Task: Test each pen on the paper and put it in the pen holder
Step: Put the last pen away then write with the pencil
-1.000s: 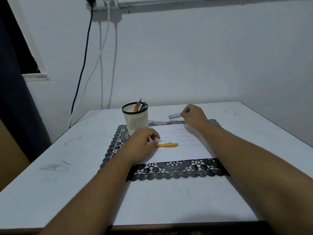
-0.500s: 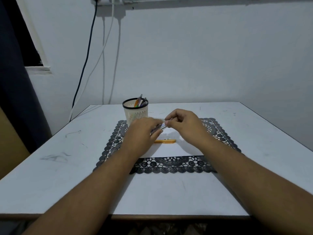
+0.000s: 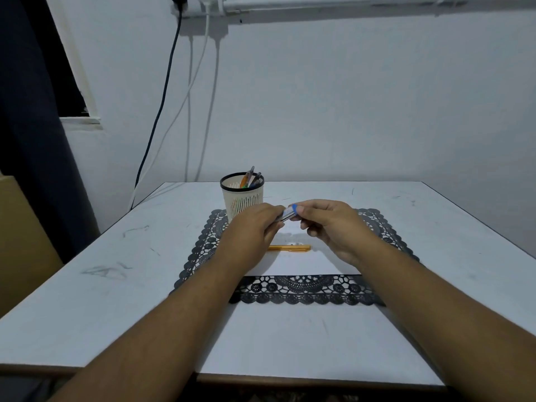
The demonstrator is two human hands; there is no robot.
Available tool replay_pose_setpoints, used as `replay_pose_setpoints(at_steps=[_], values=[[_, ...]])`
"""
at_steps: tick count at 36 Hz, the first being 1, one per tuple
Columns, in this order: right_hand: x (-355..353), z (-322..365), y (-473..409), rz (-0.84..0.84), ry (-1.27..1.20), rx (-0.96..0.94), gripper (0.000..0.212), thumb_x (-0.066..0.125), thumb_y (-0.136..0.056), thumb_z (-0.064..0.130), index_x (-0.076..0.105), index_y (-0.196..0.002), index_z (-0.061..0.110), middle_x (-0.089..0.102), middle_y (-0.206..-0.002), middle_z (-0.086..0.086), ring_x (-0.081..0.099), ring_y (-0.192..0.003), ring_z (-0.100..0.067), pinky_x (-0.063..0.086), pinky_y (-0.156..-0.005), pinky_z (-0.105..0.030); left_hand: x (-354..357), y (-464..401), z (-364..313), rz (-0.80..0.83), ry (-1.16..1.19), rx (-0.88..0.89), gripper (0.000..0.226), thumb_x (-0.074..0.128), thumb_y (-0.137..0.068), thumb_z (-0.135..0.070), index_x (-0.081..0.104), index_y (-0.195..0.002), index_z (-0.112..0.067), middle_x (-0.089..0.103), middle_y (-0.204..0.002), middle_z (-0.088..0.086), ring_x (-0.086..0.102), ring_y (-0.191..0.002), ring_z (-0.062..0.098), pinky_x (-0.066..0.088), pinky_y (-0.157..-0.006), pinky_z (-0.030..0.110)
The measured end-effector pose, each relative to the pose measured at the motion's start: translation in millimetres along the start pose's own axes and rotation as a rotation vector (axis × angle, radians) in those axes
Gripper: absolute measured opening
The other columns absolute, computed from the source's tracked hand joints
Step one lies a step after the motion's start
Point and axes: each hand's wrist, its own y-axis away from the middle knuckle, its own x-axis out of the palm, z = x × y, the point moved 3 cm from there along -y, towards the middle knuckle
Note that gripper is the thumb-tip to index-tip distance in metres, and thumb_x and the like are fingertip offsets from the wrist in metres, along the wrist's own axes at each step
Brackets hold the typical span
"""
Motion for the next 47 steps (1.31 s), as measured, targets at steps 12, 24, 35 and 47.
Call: replay_pose_setpoints(at_steps=[12, 24, 35, 47], values=[[1, -2, -1, -0.038, -0.012, 0.025, 0.008, 0.073, -0.094, 0.009, 0.077, -0.098, 0.003, 0.077, -0.089, -0.013, 0.06, -0.067, -0.012, 0.044, -0.059, -0.022, 3, -2, 3, -0.031, -0.03, -0.039, 0.023, 0.063, -0.099, -0.014, 0.069, -0.121, -0.009, 0.065, -0.101, 0.002, 0.055, -0.095, 0.02, 0.032, -0.077, 0.021], [5, -7, 1, -0.11, -0.158, 0.135, 0.008, 0.066, -0.096, 0.001, 0.072, -0.101, -0.003, 0.075, -0.082, -0.011, 0.058, -0.062, -0.011, 0.043, -0.053, -0.021, -13, -1, -3, -0.061, 0.284, -0.144, 0.024, 0.065, -0.098, -0.016, 0.072, -0.121, -0.019, 0.07, -0.105, -0.01, 0.06, -0.091, 0.0, 0.04, -0.074, 0.009], [18, -19, 3, -0.073, -0.366, 0.357, 0.002, 0.069, -0.094, 0.006, 0.07, -0.093, 0.007, 0.073, -0.078, -0.008, 0.056, -0.059, -0.01, 0.041, -0.047, -0.017, -9, 3, 0, -0.069, 0.81, -0.375, 0.018, 0.068, -0.099, -0.018, 0.07, -0.107, -0.034, 0.059, -0.082, 0.007, 0.046, -0.072, 0.019, 0.041, -0.071, 0.037], [17, -21, 3, -0.095, -0.446, 0.352, 0.006, 0.064, -0.099, 0.004, 0.069, -0.098, 0.003, 0.074, -0.08, -0.009, 0.059, -0.057, -0.009, 0.046, -0.048, -0.016, -10, 3, -1, -0.06, 0.822, -0.377, 0.012, 0.071, -0.096, -0.019, 0.072, -0.104, -0.028, 0.062, -0.09, 0.027, 0.05, -0.073, 0.02, 0.044, -0.07, 0.034]])
